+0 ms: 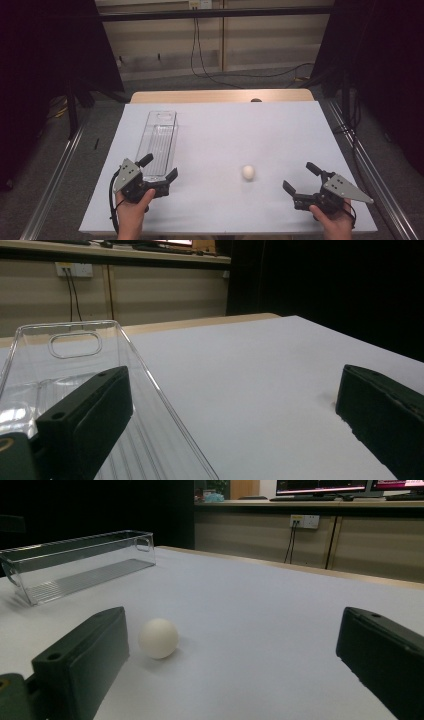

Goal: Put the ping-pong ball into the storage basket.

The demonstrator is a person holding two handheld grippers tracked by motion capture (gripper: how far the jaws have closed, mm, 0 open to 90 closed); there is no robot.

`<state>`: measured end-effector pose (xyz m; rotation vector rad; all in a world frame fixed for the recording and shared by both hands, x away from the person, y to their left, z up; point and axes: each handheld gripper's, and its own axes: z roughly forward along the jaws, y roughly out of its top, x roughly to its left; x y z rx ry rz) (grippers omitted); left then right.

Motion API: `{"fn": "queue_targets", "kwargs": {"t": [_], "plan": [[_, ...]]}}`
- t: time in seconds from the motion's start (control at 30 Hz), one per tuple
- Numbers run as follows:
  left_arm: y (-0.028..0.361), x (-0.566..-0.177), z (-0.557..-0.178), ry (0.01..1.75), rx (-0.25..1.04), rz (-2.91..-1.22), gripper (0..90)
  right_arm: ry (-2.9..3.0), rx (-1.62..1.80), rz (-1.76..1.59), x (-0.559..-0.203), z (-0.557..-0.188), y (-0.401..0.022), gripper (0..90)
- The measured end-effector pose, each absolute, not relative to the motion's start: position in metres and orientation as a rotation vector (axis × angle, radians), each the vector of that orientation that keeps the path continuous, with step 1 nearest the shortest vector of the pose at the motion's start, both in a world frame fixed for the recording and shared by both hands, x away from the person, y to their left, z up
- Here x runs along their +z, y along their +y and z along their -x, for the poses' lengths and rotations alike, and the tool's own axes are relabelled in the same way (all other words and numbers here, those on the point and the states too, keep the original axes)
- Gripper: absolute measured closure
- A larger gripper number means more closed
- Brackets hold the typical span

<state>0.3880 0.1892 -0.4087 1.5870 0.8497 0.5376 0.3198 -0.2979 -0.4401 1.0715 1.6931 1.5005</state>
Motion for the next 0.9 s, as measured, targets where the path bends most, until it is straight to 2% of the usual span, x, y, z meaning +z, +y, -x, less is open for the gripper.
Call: {"fn": "queue_targets", "kwargs": {"t": [0.9], "plan": [[0.173,-0.408,-0.39,0.826,0.505,-1.609,1.8,1.706,1.507,-1.064,-0.44,-0.32,-0.297,0.2]]}}
